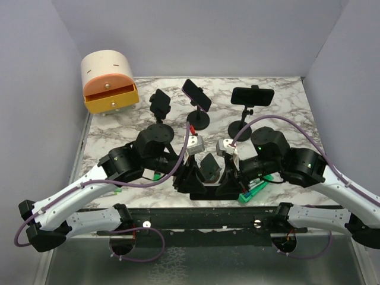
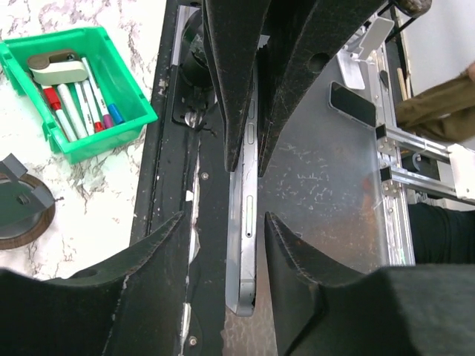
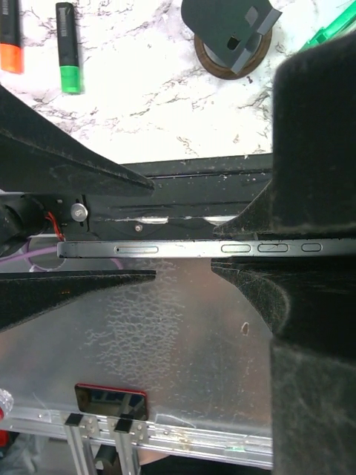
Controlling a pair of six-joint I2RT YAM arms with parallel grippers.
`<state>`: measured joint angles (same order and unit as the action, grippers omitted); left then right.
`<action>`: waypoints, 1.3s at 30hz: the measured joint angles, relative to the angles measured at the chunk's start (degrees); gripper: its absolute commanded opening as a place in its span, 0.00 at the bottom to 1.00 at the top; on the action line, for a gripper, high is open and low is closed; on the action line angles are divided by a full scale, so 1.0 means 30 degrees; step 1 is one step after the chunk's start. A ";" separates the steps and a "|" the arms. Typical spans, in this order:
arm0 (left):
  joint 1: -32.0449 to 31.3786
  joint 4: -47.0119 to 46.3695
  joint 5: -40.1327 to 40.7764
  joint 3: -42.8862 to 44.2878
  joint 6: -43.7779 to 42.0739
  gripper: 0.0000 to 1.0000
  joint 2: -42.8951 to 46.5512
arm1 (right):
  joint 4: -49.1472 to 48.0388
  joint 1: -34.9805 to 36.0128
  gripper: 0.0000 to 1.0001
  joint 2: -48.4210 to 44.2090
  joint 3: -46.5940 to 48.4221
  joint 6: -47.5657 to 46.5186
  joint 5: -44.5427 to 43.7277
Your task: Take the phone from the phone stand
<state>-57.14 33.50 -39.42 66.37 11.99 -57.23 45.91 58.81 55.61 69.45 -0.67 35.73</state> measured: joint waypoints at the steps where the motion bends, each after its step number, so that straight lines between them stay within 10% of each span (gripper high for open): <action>1: 0.0000 0.0204 0.0029 0.0138 -0.0117 0.42 -0.0087 | 0.0175 0.0000 0.00 0.0102 0.0131 -0.0095 -0.0073; 12: -0.0226 0.2040 0.0102 0.0874 -0.1188 0.42 -0.0969 | 0.1341 0.0000 0.01 0.0801 0.0882 -0.0794 -0.0313; 24: -0.0663 0.2477 0.0073 0.0874 -0.1603 0.03 -0.1319 | 0.1851 -0.0007 0.01 0.1275 0.1195 -0.1290 -0.0459; 34: -0.0743 0.3038 0.0481 0.0903 -0.1996 0.00 -0.1333 | 0.1610 -0.0015 0.91 0.1290 0.1217 -0.1260 -0.0415; 39: -0.0743 0.2951 0.1180 0.0903 -0.1763 0.00 -0.1122 | 0.1370 -0.0015 1.00 0.1056 0.1217 -0.1071 -0.0444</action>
<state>-59.37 42.35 -35.88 69.08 6.70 -60.60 50.02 58.76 58.78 73.10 -3.88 34.39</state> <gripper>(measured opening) 0.049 0.988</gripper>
